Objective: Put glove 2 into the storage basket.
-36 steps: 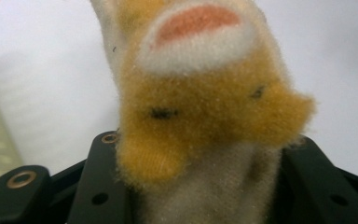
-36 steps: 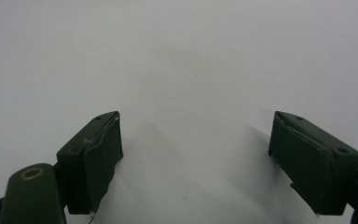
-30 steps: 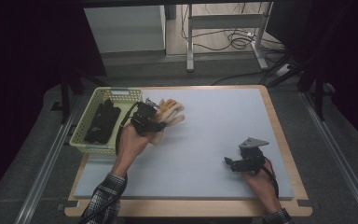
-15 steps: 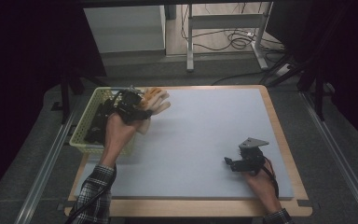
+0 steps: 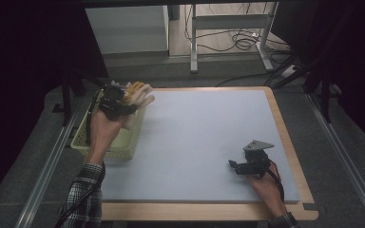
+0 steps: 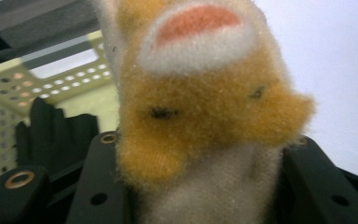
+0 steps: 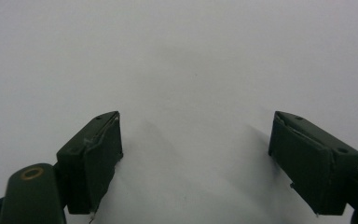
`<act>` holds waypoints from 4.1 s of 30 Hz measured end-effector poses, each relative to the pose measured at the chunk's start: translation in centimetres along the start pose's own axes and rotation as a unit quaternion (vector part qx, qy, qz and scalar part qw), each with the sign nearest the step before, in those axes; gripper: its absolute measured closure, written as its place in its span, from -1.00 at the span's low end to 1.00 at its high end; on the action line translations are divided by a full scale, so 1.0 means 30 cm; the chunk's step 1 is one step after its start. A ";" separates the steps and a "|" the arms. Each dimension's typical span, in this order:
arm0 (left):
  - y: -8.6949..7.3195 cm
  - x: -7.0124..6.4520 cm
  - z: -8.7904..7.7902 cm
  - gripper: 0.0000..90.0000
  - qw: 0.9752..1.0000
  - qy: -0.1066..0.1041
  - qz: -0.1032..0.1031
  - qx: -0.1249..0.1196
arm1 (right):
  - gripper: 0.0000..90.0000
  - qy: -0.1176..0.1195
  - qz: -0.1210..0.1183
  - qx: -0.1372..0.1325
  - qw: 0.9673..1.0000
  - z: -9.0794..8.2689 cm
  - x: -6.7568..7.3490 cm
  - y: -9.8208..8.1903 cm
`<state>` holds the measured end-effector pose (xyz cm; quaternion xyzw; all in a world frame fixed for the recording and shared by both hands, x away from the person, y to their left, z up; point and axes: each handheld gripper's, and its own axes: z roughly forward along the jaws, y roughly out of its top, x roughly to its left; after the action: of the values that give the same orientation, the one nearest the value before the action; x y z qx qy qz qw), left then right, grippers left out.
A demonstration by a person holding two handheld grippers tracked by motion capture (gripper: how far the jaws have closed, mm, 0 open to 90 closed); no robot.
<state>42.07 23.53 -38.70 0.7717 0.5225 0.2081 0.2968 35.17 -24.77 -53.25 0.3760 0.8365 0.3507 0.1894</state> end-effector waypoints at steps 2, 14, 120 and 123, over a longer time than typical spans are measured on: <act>-0.003 0.024 -0.005 0.21 1.000 0.007 -0.006 -0.001 | -0.62 0.000 0.000 0.000 1.000 0.000 0.000 0.000; -0.050 0.149 0.056 0.20 0.998 0.041 -0.042 0.027 | -0.62 0.000 -0.001 0.000 1.000 0.000 0.000 0.000; -0.180 0.253 0.140 -0.40 0.995 0.049 -0.074 0.054 | -0.62 -0.001 -0.003 -0.001 1.000 0.000 0.002 0.000; -0.184 0.253 0.131 -0.51 0.995 0.044 -0.081 0.047 | -0.62 -0.001 -0.002 -0.001 1.000 0.000 0.002 0.000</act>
<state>43.56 31.18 -45.24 0.7299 0.6055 0.1923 0.2523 35.13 -24.73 -53.26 0.3742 0.8369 0.3506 0.1914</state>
